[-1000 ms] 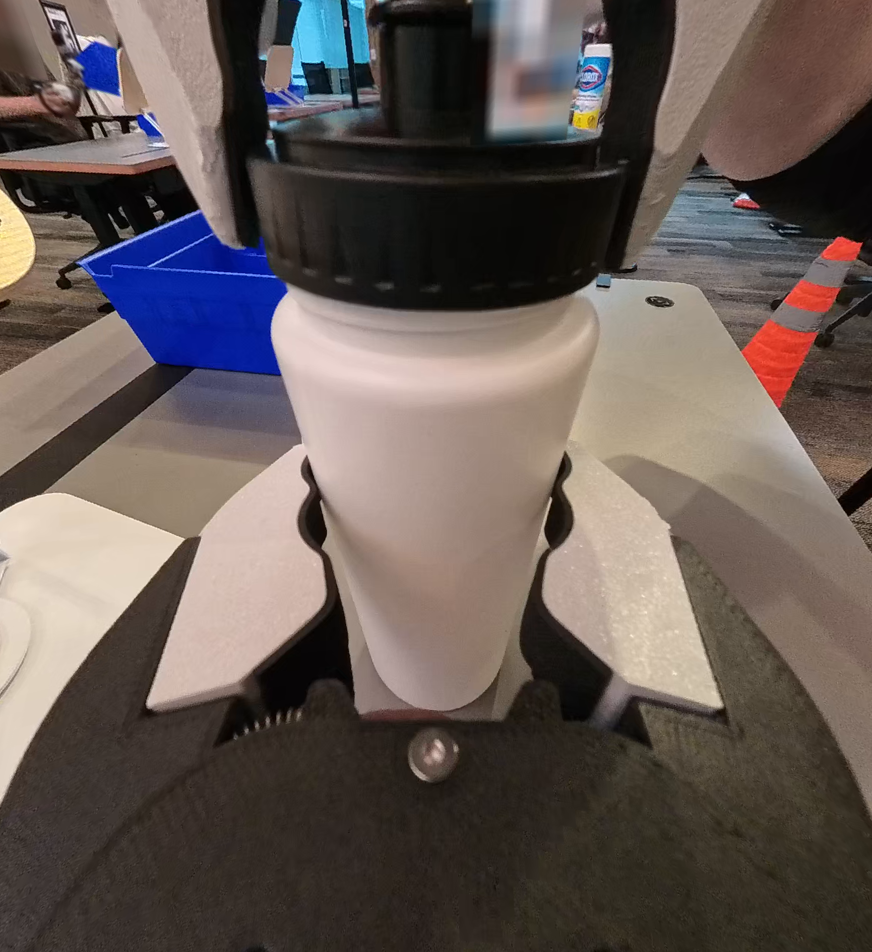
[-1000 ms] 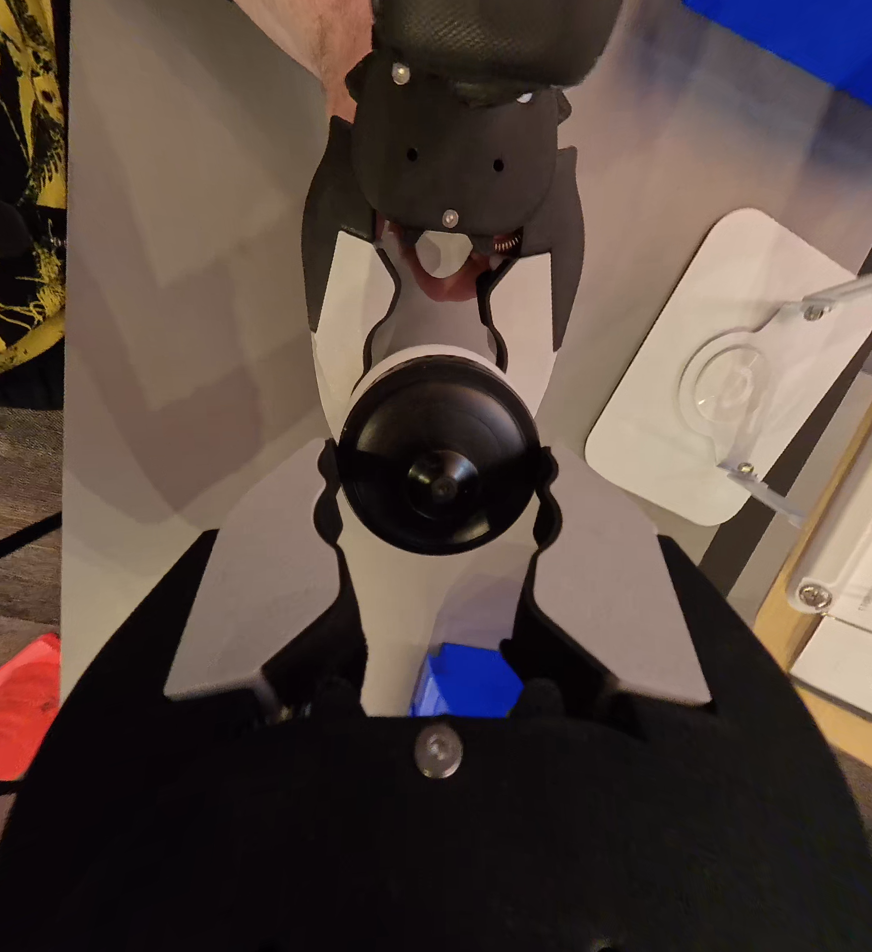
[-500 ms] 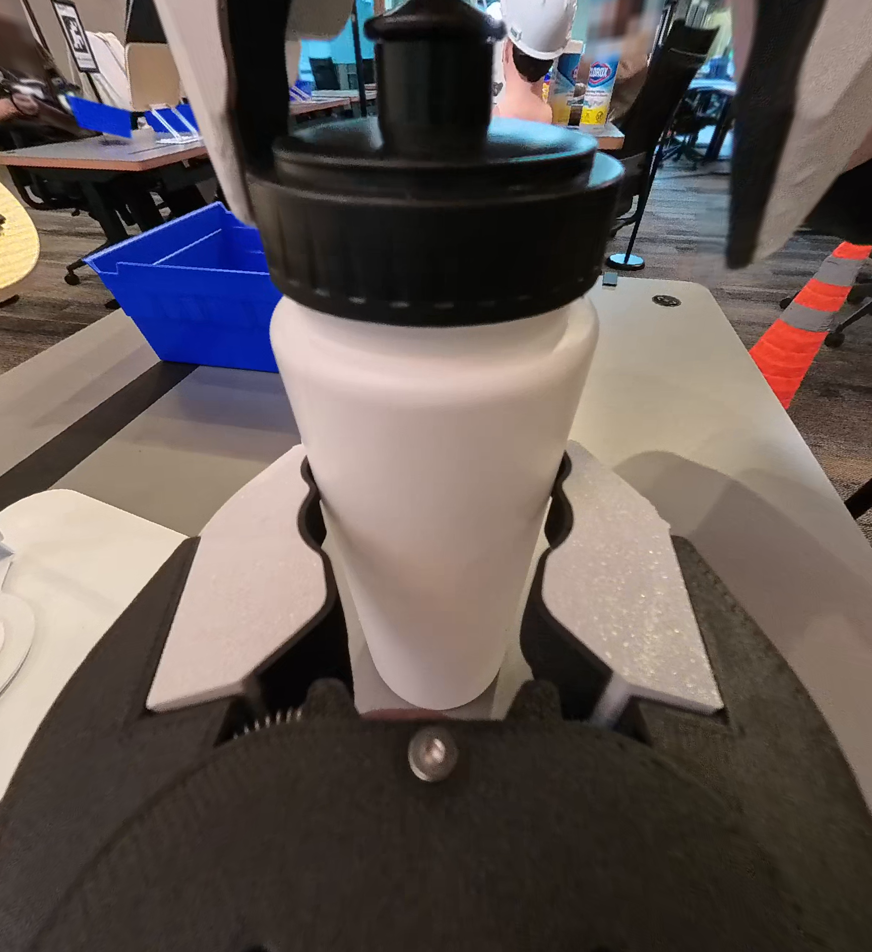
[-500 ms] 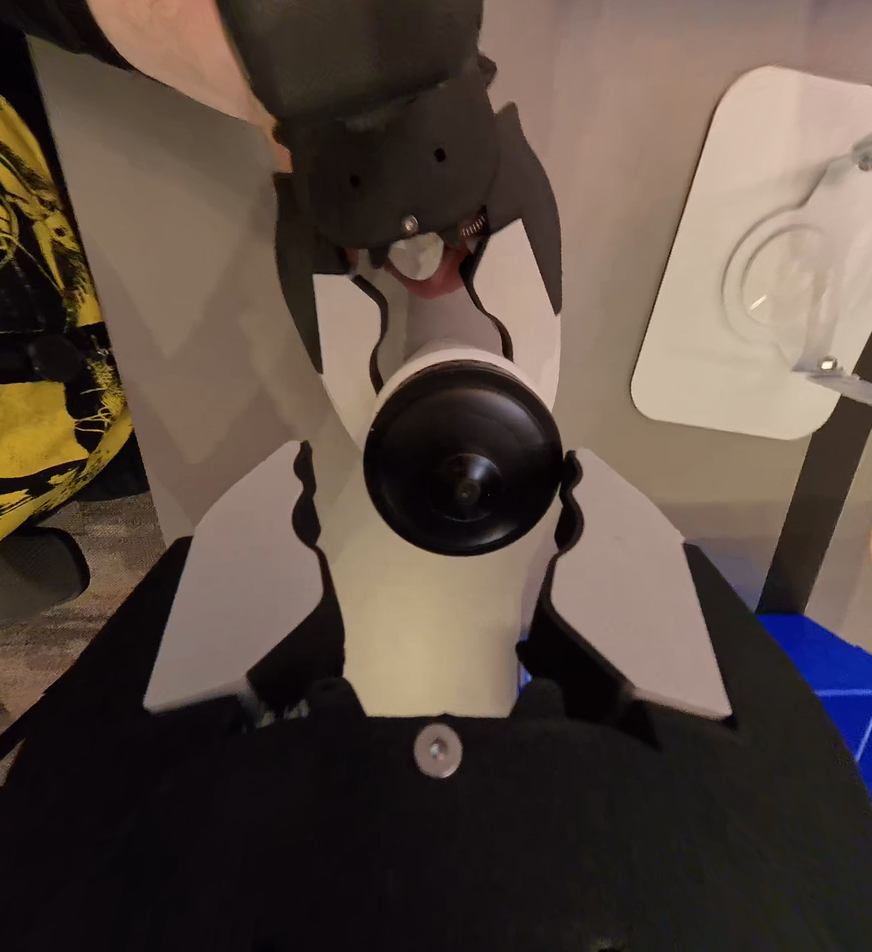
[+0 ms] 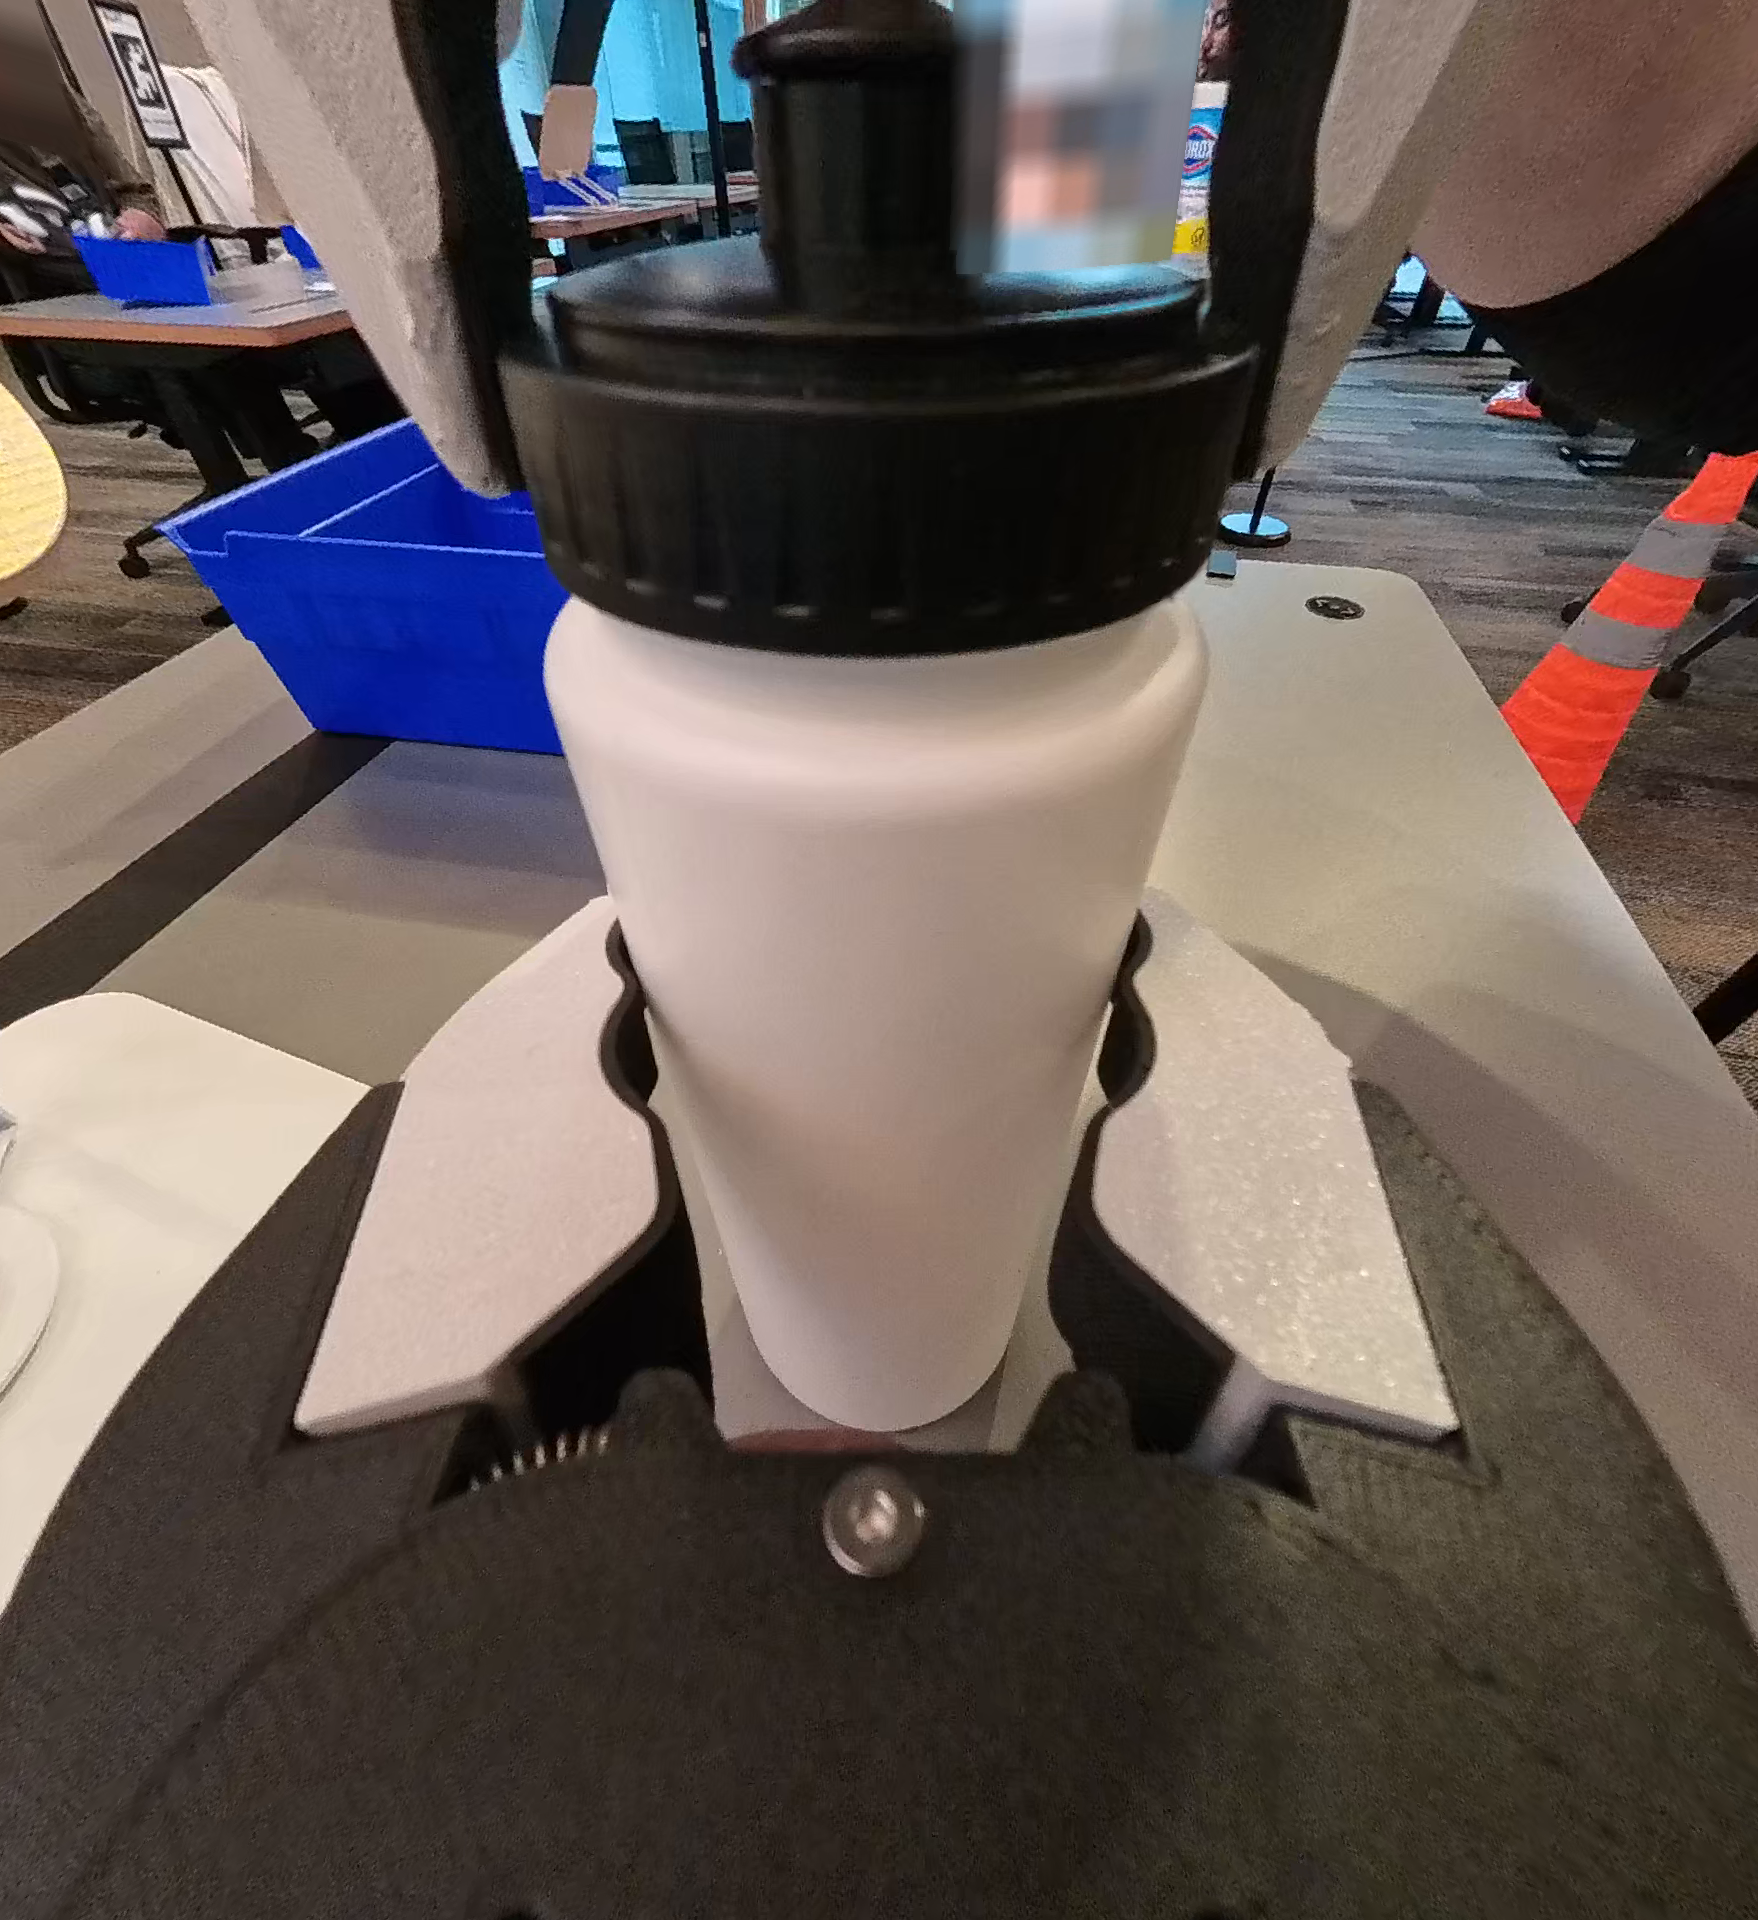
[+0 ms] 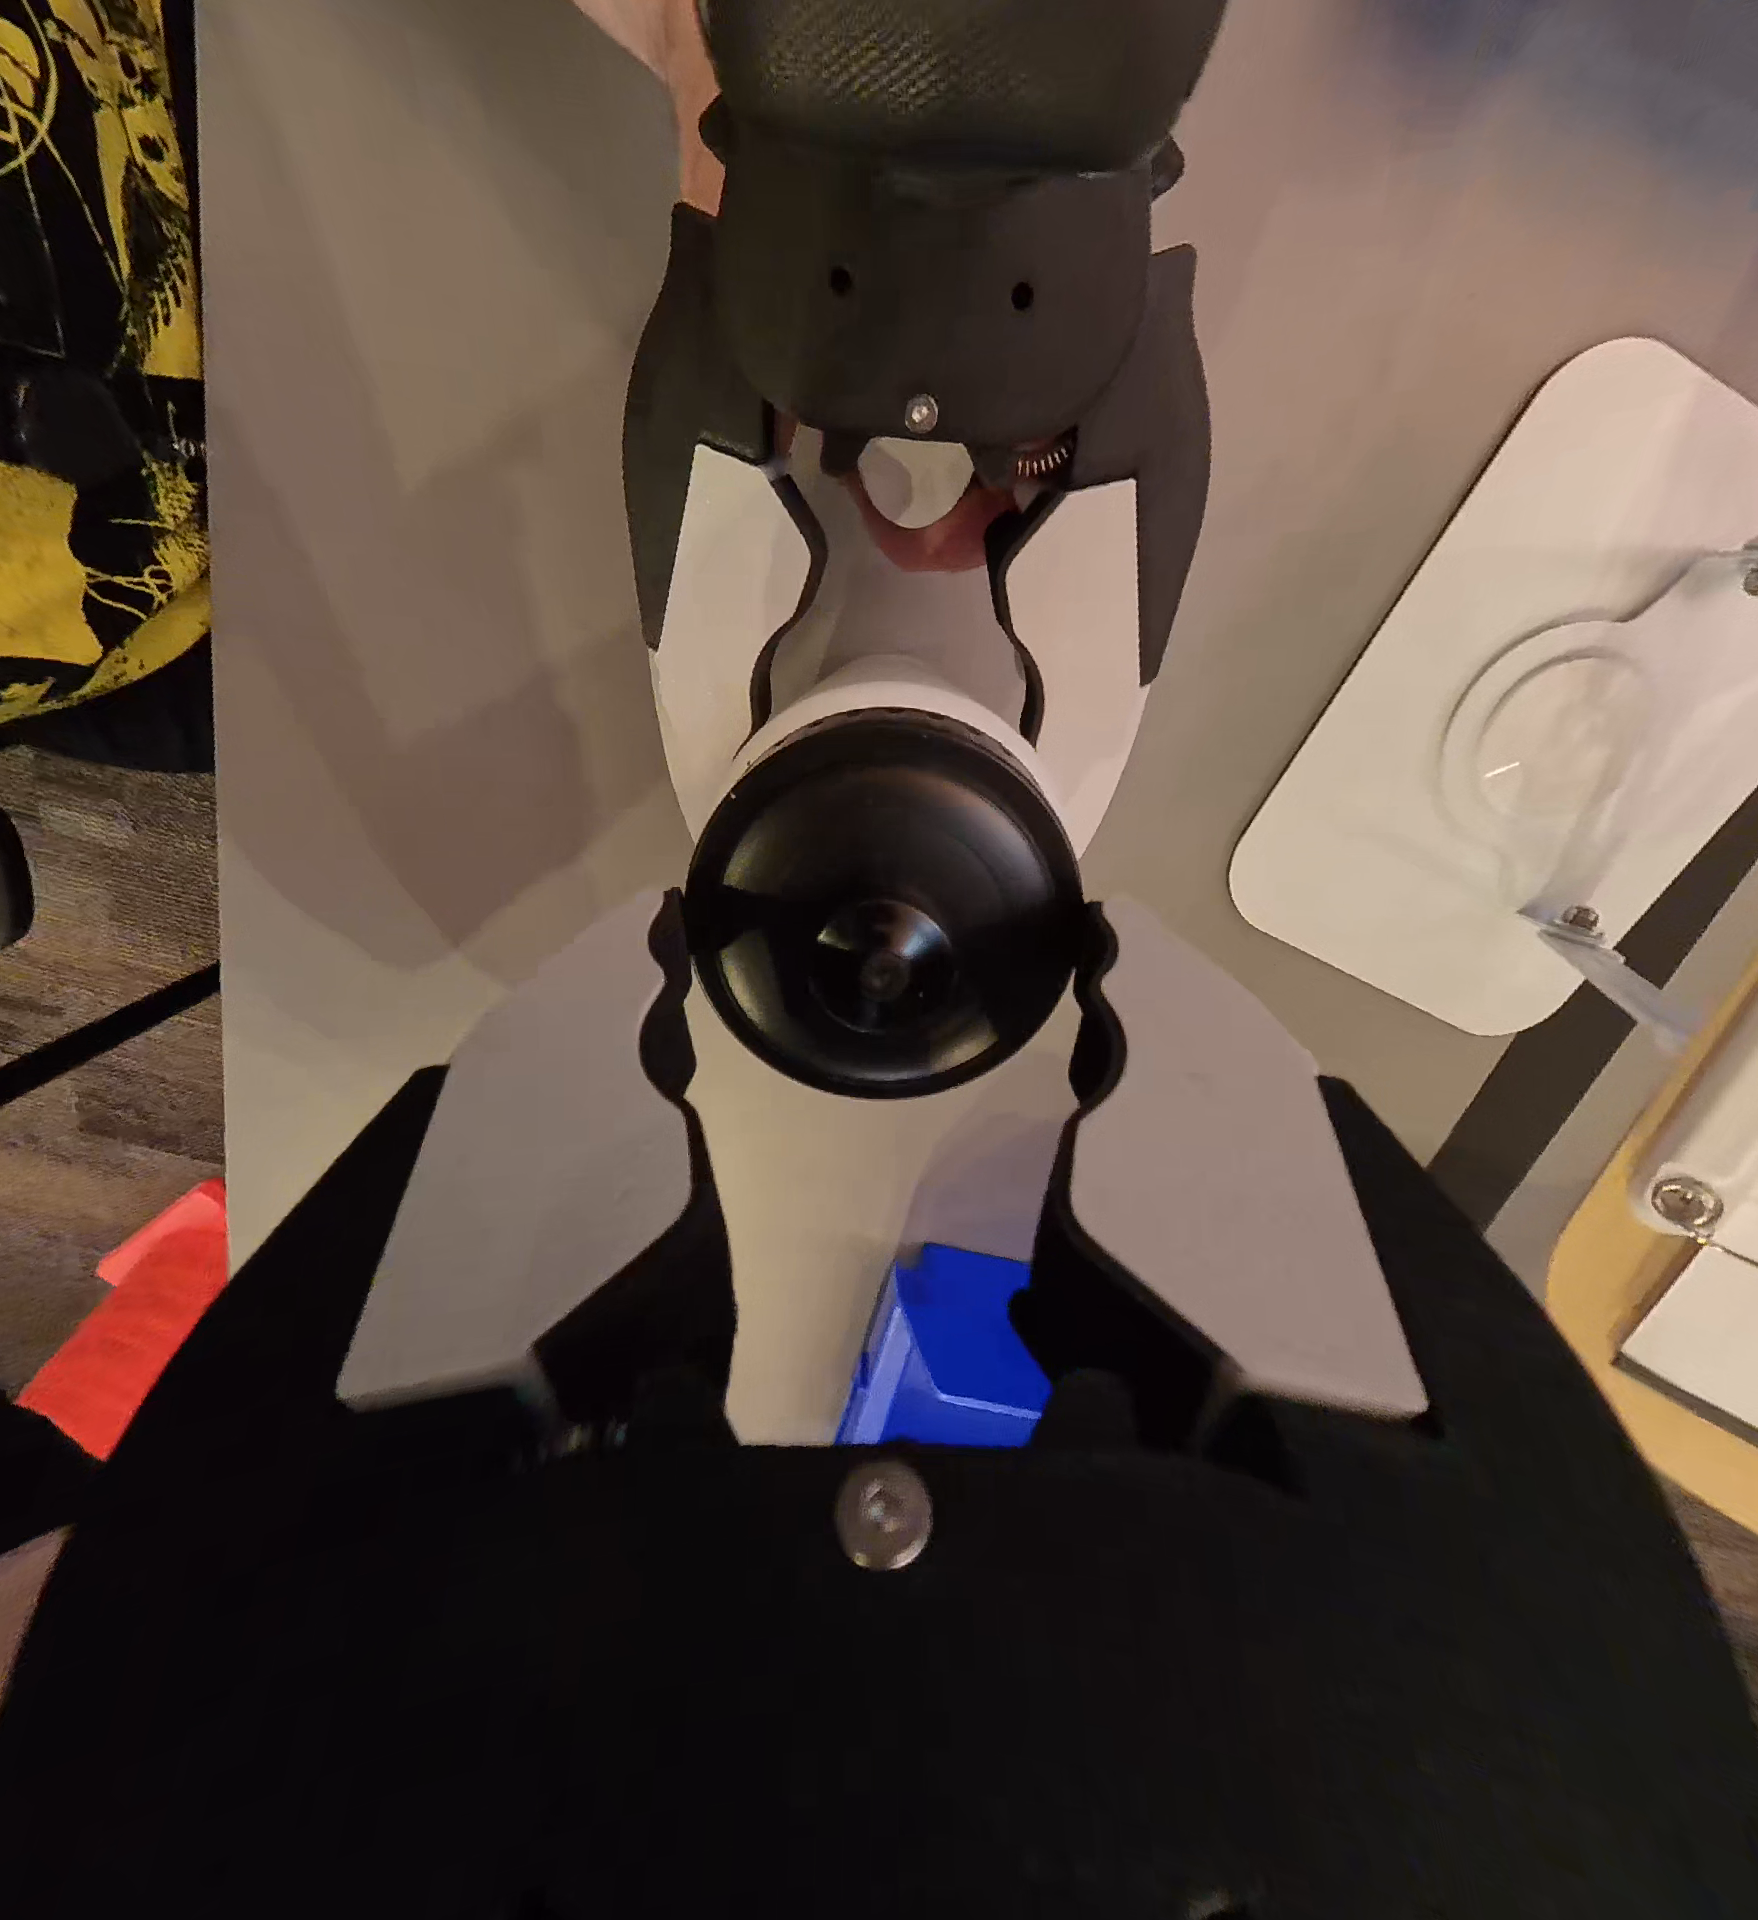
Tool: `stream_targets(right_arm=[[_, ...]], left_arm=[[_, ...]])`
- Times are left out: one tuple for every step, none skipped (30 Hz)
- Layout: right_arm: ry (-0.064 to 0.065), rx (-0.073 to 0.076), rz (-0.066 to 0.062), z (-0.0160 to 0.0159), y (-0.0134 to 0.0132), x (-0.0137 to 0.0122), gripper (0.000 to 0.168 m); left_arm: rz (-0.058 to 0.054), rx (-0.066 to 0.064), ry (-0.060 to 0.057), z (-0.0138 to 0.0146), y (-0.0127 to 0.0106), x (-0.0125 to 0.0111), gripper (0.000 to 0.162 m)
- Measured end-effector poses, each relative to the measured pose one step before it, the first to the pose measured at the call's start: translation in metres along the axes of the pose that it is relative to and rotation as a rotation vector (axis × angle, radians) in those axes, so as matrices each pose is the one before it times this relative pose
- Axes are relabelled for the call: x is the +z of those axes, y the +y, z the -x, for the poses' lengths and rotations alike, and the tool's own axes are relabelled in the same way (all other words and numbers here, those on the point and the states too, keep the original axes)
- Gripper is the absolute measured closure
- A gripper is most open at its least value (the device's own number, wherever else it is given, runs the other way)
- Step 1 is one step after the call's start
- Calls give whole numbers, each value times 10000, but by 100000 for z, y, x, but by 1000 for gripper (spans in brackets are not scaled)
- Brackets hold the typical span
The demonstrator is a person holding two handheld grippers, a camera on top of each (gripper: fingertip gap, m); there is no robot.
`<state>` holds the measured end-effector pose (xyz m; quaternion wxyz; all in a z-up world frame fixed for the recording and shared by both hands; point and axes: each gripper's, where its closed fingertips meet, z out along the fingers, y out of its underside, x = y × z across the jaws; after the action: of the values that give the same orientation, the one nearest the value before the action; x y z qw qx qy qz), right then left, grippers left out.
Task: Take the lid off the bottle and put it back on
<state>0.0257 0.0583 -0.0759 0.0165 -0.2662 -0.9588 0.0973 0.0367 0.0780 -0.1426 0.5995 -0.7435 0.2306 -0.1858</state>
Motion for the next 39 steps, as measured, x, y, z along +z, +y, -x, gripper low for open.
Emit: stream_targets(right_arm=[[30, 328, 6, -44, 15, -1, 97], [29, 512, 11, -31, 27, 0, 97], [21, 600, 33, 16, 37, -16, 97], [52, 590, 30, 49, 42, -5, 97], [103, 665, -20, 53, 37, -1, 97], [82, 824, -43, 66, -3, 9, 96], [100, 713, -16, 47, -11, 21, 96], [161, 448, -5, 24, -17, 42, 96], [192, 173, 34, -11, 17, 36, 96], [154, -12, 51, 18, 11, 30, 96], [-43, -148, 6, 212, -18, 15, 92], [-263, -248, -126, 453, -155, -91, 81], [-209, -272, -192, 312, -169, -238, 76], [-16, -294, -144, -33, -110, -336, 76], [90, -394, -128, -223, -123, -375, 75], [60, -491, -98, -210, -113, -352, 75], [18, -581, -62, -137, -89, -251, 75], [19, -686, 17, -76, -38, -125, 78], [3, -690, 101, -43, 58, 26, 79], [-8, -537, 180, -80, 154, 143, 80], [-32, -391, 227, -101, 197, 197, 83], [-70, -324, 151, -65, 81, 225, 85], [-132, -258, 72, 26, -32, 212, 89], [-193, -169, 80, 115, -11, 235, 94], [-162, -93, 103, 104, 36, 255, 98], [-91, -10, 75, 21, 11, 222, 98], [-61, 112, 43, 25, -18, 100, 97], [-12, 234, 29, -13, 4, 2, 97], [7, 360, 61, -32, 51, 7, 97], [10, 507, 63, -43, 53, 2, 97], [-1, 607, 46, -28, 42, 9, 97], [31, 646, 12, -31, 35, -4, 97], [57, 731, -25, -24, 19, 7, 97], [78, 812, -33, -48, 20, 9, 97], [98, 696, -59, -24, -12, 12, 97], [127, 421, -89, 26, -32, 20, 97], [109, 148, -88, 52, -24, 3, 97], [57, -27, -49, 36, 3, -2, 97], [8, -185, -19, 4, 31, -13, 97]], left_arm=[[1, -21, -29, 42, -11, 8, 77], [-1, -23, -19, 27, -4, 11, 77], [1, -2, -7, -3, -3, 18, 77], [10, 28, -2, -35, 5, 31, 77], [18, 16, -12, -20, 9, 5, 77], [22, 12, 11, -39, 5, 2, 77], [11, 13, 0, -19, 15, -13, 77], [-2, 7, -2, -3, 1, -15, 77], [-7, -4, -3, -5, 2, -1, 77], [0, 2, -5, 6, -4, 14, 77], [4, -6, -5, 13, 1, 14, 77], [4, -5, -9, 6, -8, 9, 77], [2, 5, -14, 0, 2, 1, 77], [-2, -6, -11, 4, 0, -7, 77], [-1, 2, -12, 8, 7, 9, 77], [-2, -6, -13, 10, -6, 15, 77], [-5, -10, -9, 7, -12, 25, 77], [-10, -6, 10, -20, -6, 23, 77], [-8, -2, 6, -13, -4, 22, 77], [-4, -3, 1, 2, 3, 13, 77], [-3, 4, 1, -5, -2, -6, 77], [0, 8, 4, -10, 4, -16, 77], [2, 6, -1, -6, 6, -17, 77], [-1, 0, -2, -11, -1, -2, 77], [-3, 2, 1, -8, 4, 10, 77], [-1, 13, 9, -39, -2, 1, 77], [1, 1, -2, -5, 0, 5, 77], [-4, 1, -2, -2, -4, -5, 77], [-3, -19, -11, 12, 2, 21, 77], [-3, -13, -20, 28, -8, 19, 77], [-4, -13, -13, 18, -9, 19, 77], [-1, -5, -7, 2, -5, 14, 77], [4, -2, -22, 16, 1, 16, 77], [3, -10, -31, 14, -2, 22, 77], [-1, 1, -15, 6, -1, -2, 77], [6, 20, 9, -15, 13, -29, 77], [7, 33, 20, -44, 1, -16, 77], [-1, 11, 4, -42, -3, 6, 77], [1, -13, -18, 0, -6, 32, 77]])
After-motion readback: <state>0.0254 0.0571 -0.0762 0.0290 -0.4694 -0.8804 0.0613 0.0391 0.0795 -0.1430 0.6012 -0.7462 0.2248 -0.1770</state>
